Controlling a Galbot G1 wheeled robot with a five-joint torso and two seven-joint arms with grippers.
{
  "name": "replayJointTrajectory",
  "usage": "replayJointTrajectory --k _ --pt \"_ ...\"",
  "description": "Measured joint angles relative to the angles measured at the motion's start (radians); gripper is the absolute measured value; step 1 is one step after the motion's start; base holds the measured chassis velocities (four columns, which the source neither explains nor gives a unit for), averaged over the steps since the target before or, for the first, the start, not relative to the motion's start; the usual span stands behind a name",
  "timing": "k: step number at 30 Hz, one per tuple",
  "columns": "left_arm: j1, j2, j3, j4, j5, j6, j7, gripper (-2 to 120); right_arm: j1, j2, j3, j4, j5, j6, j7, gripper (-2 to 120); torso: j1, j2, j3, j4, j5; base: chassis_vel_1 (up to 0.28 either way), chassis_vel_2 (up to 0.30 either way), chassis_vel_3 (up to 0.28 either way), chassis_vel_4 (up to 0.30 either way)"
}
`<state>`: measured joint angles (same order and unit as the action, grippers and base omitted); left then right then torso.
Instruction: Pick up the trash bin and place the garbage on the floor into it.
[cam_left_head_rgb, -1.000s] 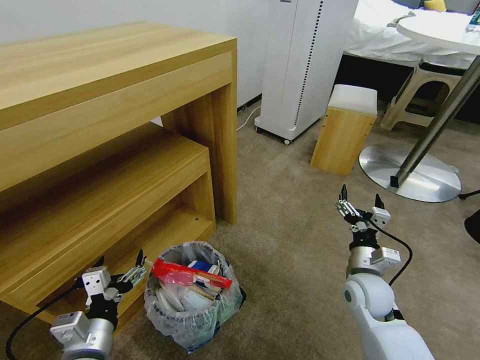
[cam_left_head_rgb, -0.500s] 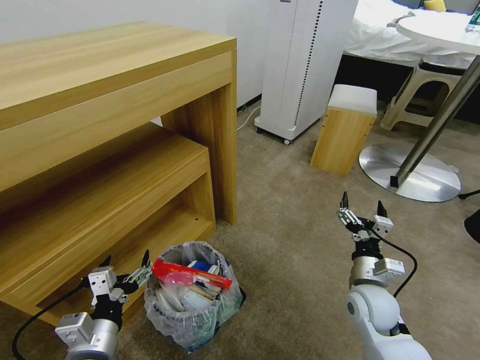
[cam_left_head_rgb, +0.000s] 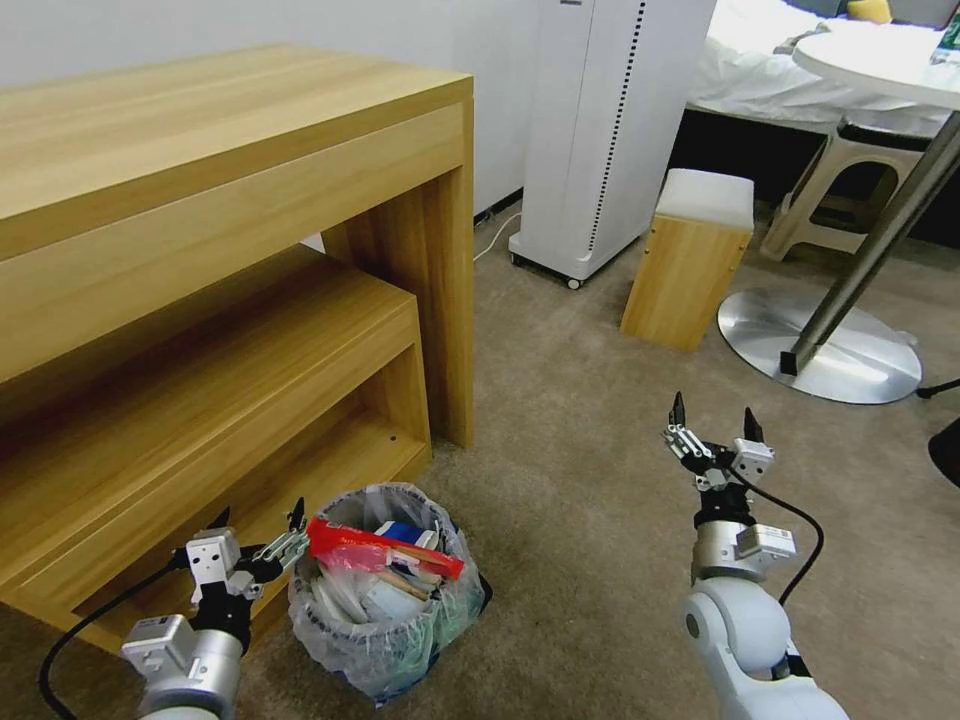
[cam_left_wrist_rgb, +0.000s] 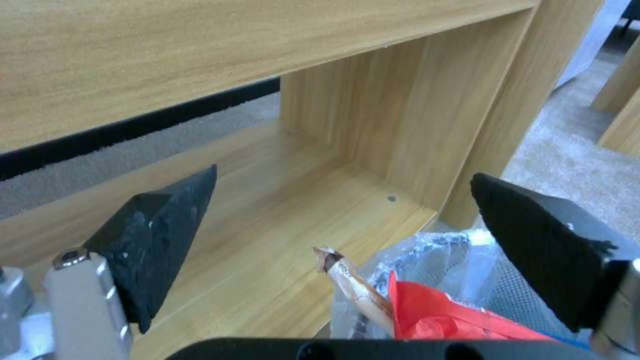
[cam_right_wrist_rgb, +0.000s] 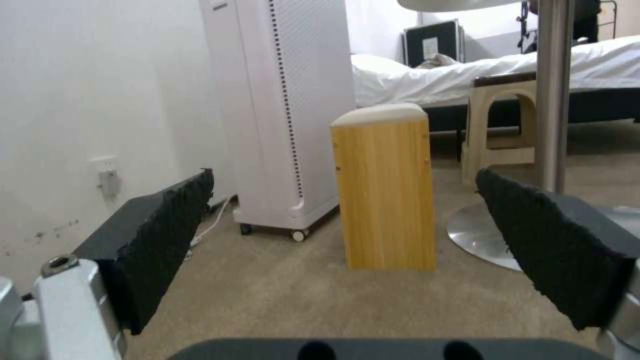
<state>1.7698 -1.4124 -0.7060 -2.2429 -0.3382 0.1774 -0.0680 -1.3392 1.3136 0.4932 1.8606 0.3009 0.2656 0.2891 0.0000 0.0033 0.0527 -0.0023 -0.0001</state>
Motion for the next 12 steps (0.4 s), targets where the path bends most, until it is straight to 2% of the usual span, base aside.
replayJointTrajectory --k 12 --pt "-0.005 -0.007 0.004 0.003 -0.002 0.0 0.005 100 -0.004 -0.003 -0.005 -0.003 -0.001 0.006 -0.005 100 0.0 0.0 0.0 0.0 0.0 0.0 0.0 0.0 0.0"
